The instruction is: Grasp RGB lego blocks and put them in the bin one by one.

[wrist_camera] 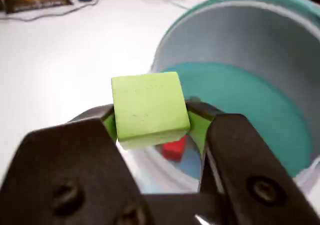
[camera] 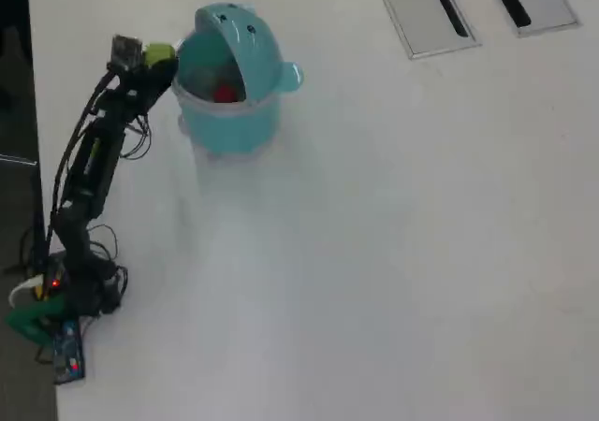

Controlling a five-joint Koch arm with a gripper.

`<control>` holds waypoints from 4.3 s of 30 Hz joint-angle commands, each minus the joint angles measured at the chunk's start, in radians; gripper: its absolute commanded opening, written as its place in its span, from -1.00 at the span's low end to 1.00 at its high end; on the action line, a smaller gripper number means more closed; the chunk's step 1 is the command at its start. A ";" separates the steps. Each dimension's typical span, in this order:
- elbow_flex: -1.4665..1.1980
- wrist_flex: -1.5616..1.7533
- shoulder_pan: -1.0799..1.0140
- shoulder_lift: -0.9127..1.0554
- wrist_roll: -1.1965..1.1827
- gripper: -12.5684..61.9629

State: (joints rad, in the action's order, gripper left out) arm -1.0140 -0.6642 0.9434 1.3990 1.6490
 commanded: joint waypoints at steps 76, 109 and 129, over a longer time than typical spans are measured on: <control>-1.345 0.239 0.351 0.900 0.126 0.17; -1.516 0.425 0.552 0.716 0.393 0.24; -1.368 0.472 0.603 0.469 0.402 0.24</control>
State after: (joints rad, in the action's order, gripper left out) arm -2.4712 -0.2362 1.5432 1.8699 2.0448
